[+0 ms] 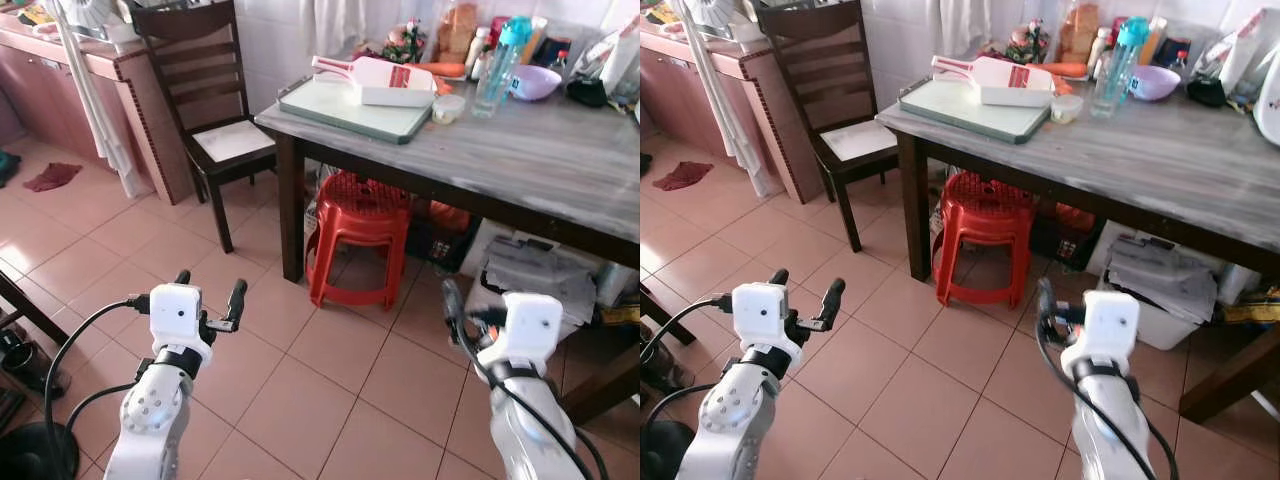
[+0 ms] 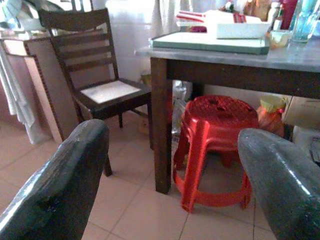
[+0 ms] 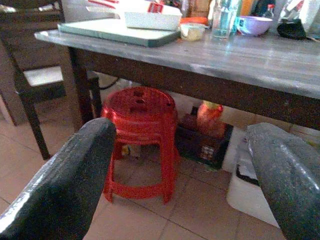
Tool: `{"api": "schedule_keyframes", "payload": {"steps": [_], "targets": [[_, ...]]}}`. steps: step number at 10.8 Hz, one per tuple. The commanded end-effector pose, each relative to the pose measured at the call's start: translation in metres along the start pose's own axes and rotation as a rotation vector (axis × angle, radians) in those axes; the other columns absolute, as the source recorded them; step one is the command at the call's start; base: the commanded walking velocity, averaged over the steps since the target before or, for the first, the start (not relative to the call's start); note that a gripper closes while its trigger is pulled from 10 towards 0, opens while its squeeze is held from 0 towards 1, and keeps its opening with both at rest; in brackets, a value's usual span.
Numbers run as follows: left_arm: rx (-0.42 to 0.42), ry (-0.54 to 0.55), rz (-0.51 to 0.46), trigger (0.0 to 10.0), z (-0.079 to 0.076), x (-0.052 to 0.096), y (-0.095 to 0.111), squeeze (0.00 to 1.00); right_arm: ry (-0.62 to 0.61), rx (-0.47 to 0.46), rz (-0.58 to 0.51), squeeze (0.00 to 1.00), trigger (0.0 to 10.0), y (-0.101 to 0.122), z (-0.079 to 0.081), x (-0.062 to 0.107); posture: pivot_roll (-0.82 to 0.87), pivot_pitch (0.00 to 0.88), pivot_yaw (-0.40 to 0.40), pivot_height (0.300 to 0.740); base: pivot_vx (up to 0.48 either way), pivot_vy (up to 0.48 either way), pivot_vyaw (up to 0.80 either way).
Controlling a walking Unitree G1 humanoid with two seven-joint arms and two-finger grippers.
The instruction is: Setting the table
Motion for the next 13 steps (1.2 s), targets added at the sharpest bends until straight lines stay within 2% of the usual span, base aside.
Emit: {"api": "schedule_keyframes", "payload": {"steps": [1,3,4,5,6,9,12,13], "targets": [[-0.043,0.011,-0.032,10.0,0.003,0.003,0.002,0.00,-0.012,0.013,-0.036,0.00,10.0,0.007,0.001,0.003,0.07,0.070,-0.023,0.740,0.000,0.000,0.00],[-0.023,0.025,0.000,10.0,0.005,0.005,-0.004,0.00,-0.007,-0.003,-0.026,0.00,10.0,0.006,0.004,0.006,0.07,0.084,-0.022,0.740,0.000,0.000,0.00],[-0.039,0.040,0.008,10.0,0.007,0.005,-0.007,0.00,-0.010,0.009,-0.030,0.00,10.0,0.006,0.005,0.005,0.08,0.084,-0.021,0.740,0.000,0.000,0.00],[-0.098,0.031,-0.007,10.0,0.007,0.006,-0.006,0.00,-0.014,0.001,-0.026,0.00,10.0,0.004,0.006,0.004,0.08,0.082,-0.023,0.740,0.000,0.000,0.00],[-0.106,0.021,-0.005,10.0,0.003,0.007,-0.006,0.00,-0.018,-0.003,-0.018,0.00,10.0,0.003,0.005,0.004,0.07,0.076,-0.029,0.740,0.000,0.000,0.00],[-0.076,-0.025,0.026,10.0,-0.002,0.007,-0.012,0.00,-0.019,-0.006,-0.001,0.00,10.0,0.001,0.004,0.001,0.08,0.057,-0.032,0.740,0.000,0.000,-0.67],[-0.068,-0.042,0.018,10.0,-0.007,0.002,-0.009,0.00,-0.022,-0.019,0.003,0.00,10.0,-0.001,0.004,0.001,0.07,0.042,-0.043,0.740,0.000,0.000,-0.67],[-0.066,-0.041,0.018,10.0,-0.007,0.003,-0.009,0.00,-0.021,-0.017,0.010,0.00,10.0,-0.003,0.004,0.003,0.08,0.034,-0.051,0.740,0.000,0.000,0.00]]}}
Point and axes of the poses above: a point about 5 cm out from each wrist's last joint towards the gripper, its own x axis pointing back from the gripper into the wrist, its own y axis along the axis of the wrist's last joint, z = x × y, the point moved 2 cm from there along -x, pointing out of the wrist towards the gripper, and after that the axes turned 9 degrees about -x, right-handed, at the moved point
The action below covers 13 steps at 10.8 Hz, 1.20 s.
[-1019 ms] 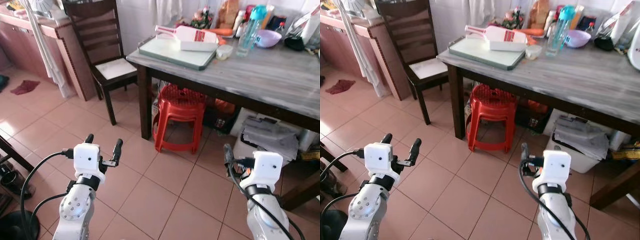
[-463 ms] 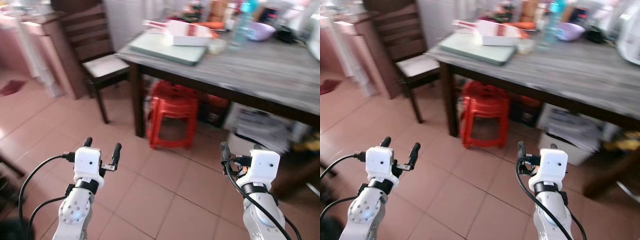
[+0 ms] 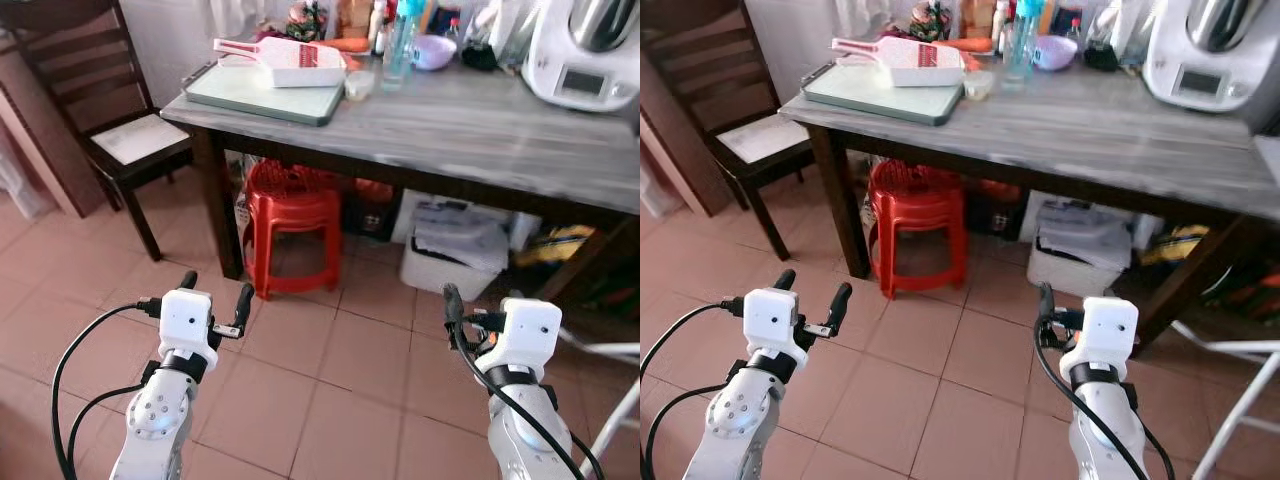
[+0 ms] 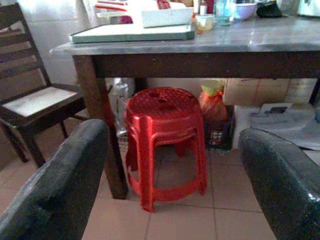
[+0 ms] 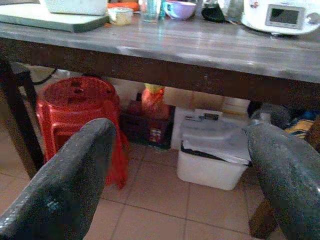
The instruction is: Setting the table
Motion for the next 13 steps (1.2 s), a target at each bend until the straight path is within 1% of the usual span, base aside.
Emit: {"api": "schedule_keyframes", "payload": {"steps": [1,3,4,6,7,9,10,13], "targets": [[0.008,-0.007,0.019,10.0,-0.001,0.002,-0.004,0.00,-0.015,-0.008,0.022,0.00,10.0,-0.006,-0.003,0.002,0.09,0.018,-0.053,0.740,0.000,0.000,0.00],[0.006,-0.027,0.031,10.0,-0.005,0.004,-0.007,0.00,-0.015,-0.007,0.036,0.00,10.0,-0.011,-0.003,0.003,0.10,0.000,-0.054,0.740,0.000,0.000,0.00],[0.000,-0.031,0.027,10.0,-0.004,0.000,-0.005,0.00,-0.052,-0.028,0.058,0.00,10.0,-0.015,-0.009,0.004,0.11,0.000,-0.067,0.740,0.000,0.000,0.00],[-0.008,-0.019,0.010,10.0,0.003,-0.007,0.002,0.00,-0.023,-0.031,0.048,0.00,10.0,-0.014,-0.001,-0.002,0.12,0.007,-0.055,0.740,0.000,0.000,0.00],[-0.006,-0.007,0.011,10.0,0.004,-0.006,0.002,0.00,-0.033,-0.039,0.027,0.00,10.0,-0.010,0.001,-0.005,0.11,0.026,-0.035,0.740,0.000,-0.259,0.00],[0.006,-0.008,0.018,10.0,0.000,-0.004,0.002,0.00,-0.048,-0.040,0.018,0.00,10.0,-0.009,-0.001,-0.004,0.10,0.043,-0.024,0.740,0.000,-0.279,0.00],[0.007,-0.025,0.013,10.0,-0.003,-0.006,0.003,0.00,-0.052,-0.035,0.011,0.00,10.0,-0.008,-0.003,-0.003,0.09,0.051,-0.024,0.740,0.000,-0.281,0.00],[0.014,-0.022,0.004,10.0,-0.004,-0.009,0.006,0.00,-0.045,-0.005,-0.016,0.00,10.0,-0.001,-0.007,-0.002,0.08,0.064,-0.029,0.740,0.000,-0.280,0.00]]}}
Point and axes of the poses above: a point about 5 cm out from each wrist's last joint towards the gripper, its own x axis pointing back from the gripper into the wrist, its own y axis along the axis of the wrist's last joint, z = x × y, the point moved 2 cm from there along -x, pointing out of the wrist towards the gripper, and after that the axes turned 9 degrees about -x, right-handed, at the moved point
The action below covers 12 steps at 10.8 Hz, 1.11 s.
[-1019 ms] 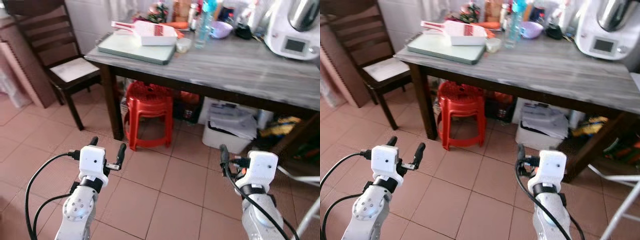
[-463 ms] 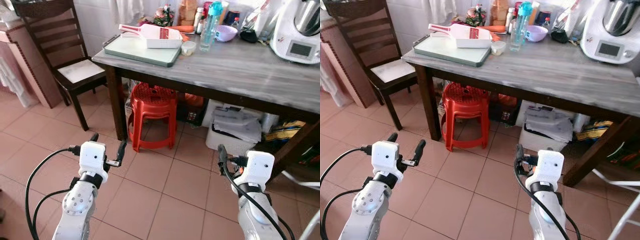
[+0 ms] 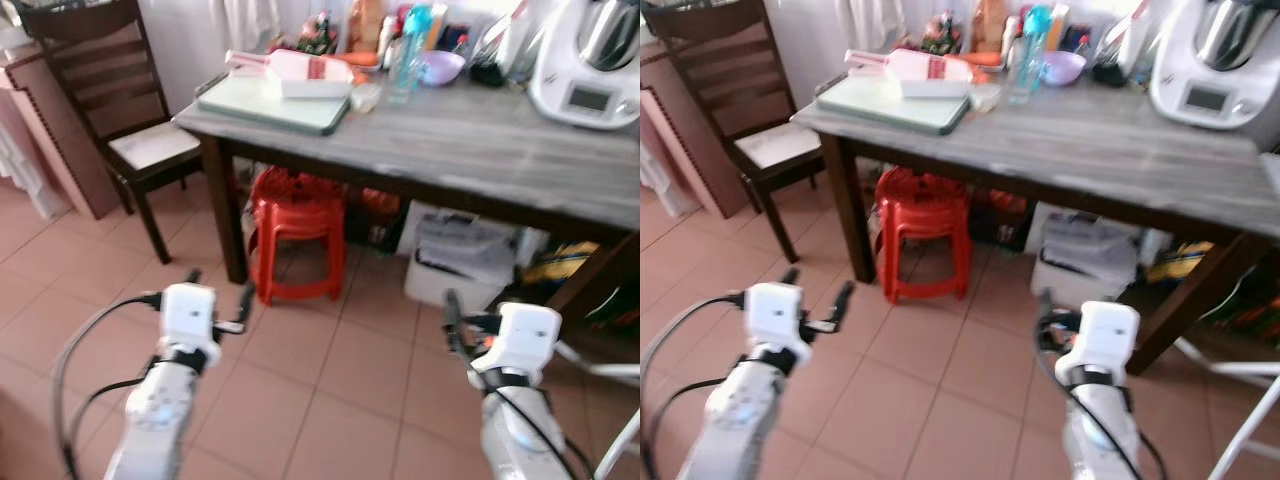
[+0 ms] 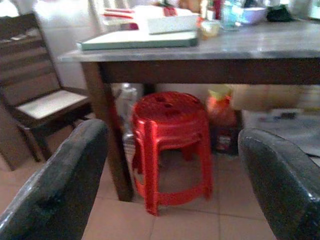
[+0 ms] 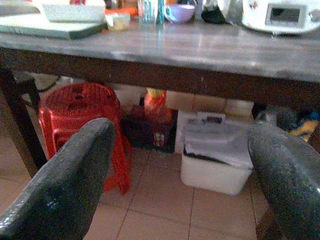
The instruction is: Setting the table
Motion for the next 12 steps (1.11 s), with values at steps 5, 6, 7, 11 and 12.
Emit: {"api": "schedule_keyframes", "payload": {"steps": [5,6,7,11,12], "targets": [[0.026,-0.038,-0.016,10.0,-0.0097,-0.0016,0.0048,0.00,-0.005,0.034,-0.031,0.00,10.0,0.0083,-0.0073,0.0008,0.08,0.070,-0.033,0.740,0.000,-0.307,0.00],[0.027,-0.040,-0.017,10.0,-0.0105,-0.0020,0.0051,0.00,0.002,0.042,-0.035,0.00,10.0,0.0096,-0.0065,0.0001,0.08,0.070,-0.034,0.740,0.000,-0.322,0.00],[0.028,-0.041,-0.018,10.0,-0.0115,-0.0023,0.0054,0.00,0.004,0.042,-0.035,0.00,10.0,0.0097,-0.0063,-0.0002,0.08,0.070,-0.035,0.740,0.000,-0.322,0.00],[0.036,-0.044,-0.021,10.0,-0.0137,-0.0037,0.0063,0.00,0.012,0.045,-0.039,0.00,10.0,0.0112,-0.0066,-0.0016,0.07,0.067,-0.039,0.740,0.000,-0.310,-0.50],[0.037,-0.047,-0.023,10.0,-0.0142,-0.0042,0.0066,0.00,0.013,0.048,-0.041,0.00,10.0,0.0119,-0.0068,-0.0021,0.07,0.066,-0.042,0.740,0.000,-0.300,0.00]]}}
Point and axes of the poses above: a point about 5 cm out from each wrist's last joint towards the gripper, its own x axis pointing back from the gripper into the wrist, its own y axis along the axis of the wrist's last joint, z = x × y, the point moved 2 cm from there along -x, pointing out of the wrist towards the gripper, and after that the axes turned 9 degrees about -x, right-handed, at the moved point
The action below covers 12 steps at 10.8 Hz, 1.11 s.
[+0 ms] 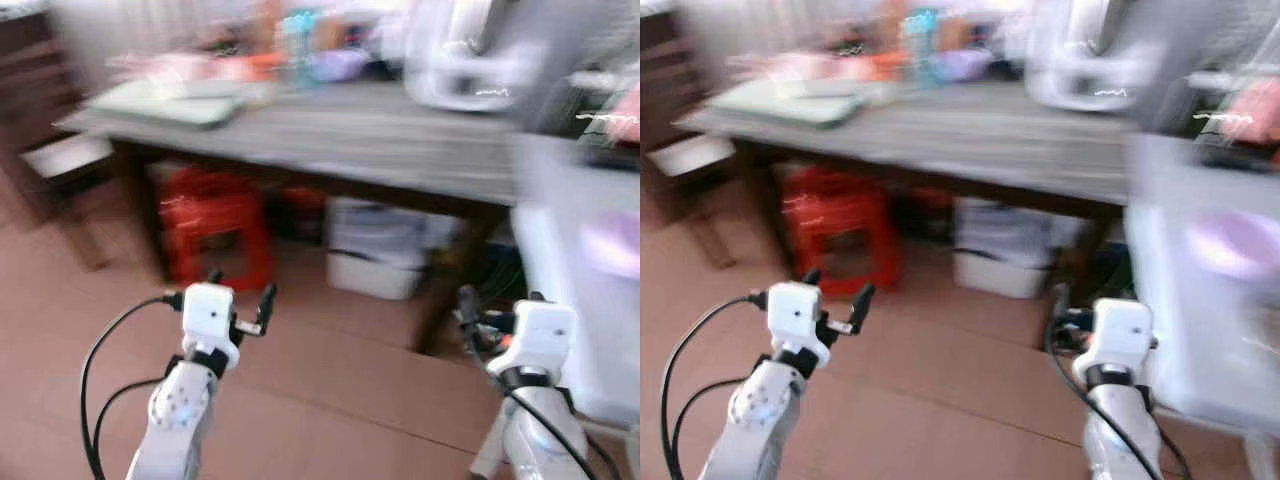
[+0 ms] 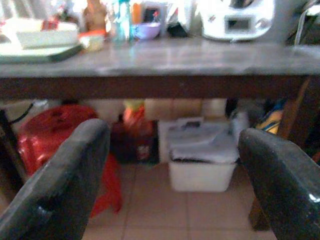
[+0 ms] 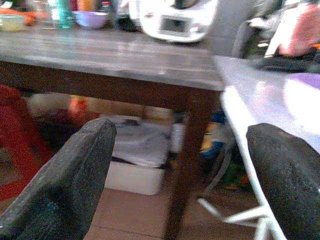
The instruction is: Setting the table
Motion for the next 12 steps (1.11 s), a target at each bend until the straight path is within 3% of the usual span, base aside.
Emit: {"api": "schedule_keyframes", "payload": {"steps": [1,12], "targets": [[-0.011,0.021,0.018,10.0,0.0076,0.0036,-0.0040,0.00,0.024,-0.016,-0.005,0.00,10.0,0.0015,0.0081,-0.0018,0.07,0.066,-0.042,0.740,0.000,-0.300,0.00],[-0.009,0.005,-0.002,10.0,0.0050,-0.0030,0.0020,0.00,0.031,-0.011,-0.036,0.00,10.0,0.0101,0.0107,-0.0115,0.07,0.055,-0.041,0.740,0.000,-0.392,0.00]]}}
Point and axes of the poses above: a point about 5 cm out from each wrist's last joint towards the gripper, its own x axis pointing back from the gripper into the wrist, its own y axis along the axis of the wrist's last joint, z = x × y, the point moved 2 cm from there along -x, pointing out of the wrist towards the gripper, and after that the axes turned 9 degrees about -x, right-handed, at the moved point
